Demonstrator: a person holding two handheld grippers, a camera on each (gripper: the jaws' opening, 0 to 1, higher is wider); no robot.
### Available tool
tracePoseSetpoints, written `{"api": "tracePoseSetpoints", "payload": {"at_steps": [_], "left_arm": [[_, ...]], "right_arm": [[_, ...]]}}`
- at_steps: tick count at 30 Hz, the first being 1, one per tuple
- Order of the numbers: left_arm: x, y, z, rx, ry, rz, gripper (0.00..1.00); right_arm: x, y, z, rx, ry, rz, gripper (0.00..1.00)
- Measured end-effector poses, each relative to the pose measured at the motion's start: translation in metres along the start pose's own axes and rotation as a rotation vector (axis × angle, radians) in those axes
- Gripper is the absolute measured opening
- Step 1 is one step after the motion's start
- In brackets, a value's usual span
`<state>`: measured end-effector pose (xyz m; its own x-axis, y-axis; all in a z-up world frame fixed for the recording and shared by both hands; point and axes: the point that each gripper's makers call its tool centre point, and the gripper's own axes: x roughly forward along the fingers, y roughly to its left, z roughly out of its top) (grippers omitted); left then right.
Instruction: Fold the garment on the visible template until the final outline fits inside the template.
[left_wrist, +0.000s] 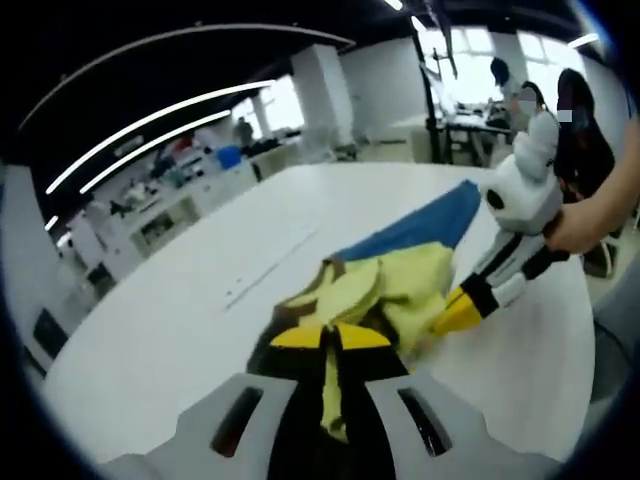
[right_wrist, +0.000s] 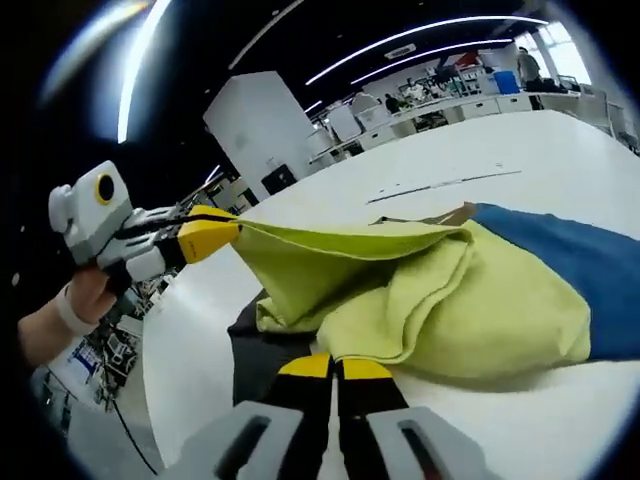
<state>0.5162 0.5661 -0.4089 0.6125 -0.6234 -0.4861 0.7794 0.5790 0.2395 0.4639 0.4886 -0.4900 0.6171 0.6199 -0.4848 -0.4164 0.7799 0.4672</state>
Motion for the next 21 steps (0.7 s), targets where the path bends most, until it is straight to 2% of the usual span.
{"api": "tracePoseSetpoints", "payload": {"at_steps": [3, 8, 13, 20, 21], "left_arm": [[-0.005, -0.006, -0.001, -0.005, 0.000, -0.001, 0.00], [-0.016, -0.011, -0.003, -0.044, -0.018, 0.009, 0.00], [-0.026, -0.020, -0.009, -0.048, -0.017, 0.009, 0.00], [-0.039, -0.029, -0.014, -0.072, -0.018, 0.008, 0.00], [-0.041, -0.030, -0.015, -0.074, -0.017, 0.008, 0.00]], "right_arm": [[-0.012, -0.005, -0.002, -0.063, 0.029, -0.008, 0.00], [-0.035, -0.016, 0.004, -0.075, 0.029, -0.026, 0.00], [-0.056, -0.027, 0.007, -0.093, 0.030, -0.048, 0.00], [-0.080, -0.037, 0.004, -0.130, 0.056, -0.069, 0.00], [-0.087, -0.040, 0.002, -0.162, 0.068, -0.083, 0.00]]}}
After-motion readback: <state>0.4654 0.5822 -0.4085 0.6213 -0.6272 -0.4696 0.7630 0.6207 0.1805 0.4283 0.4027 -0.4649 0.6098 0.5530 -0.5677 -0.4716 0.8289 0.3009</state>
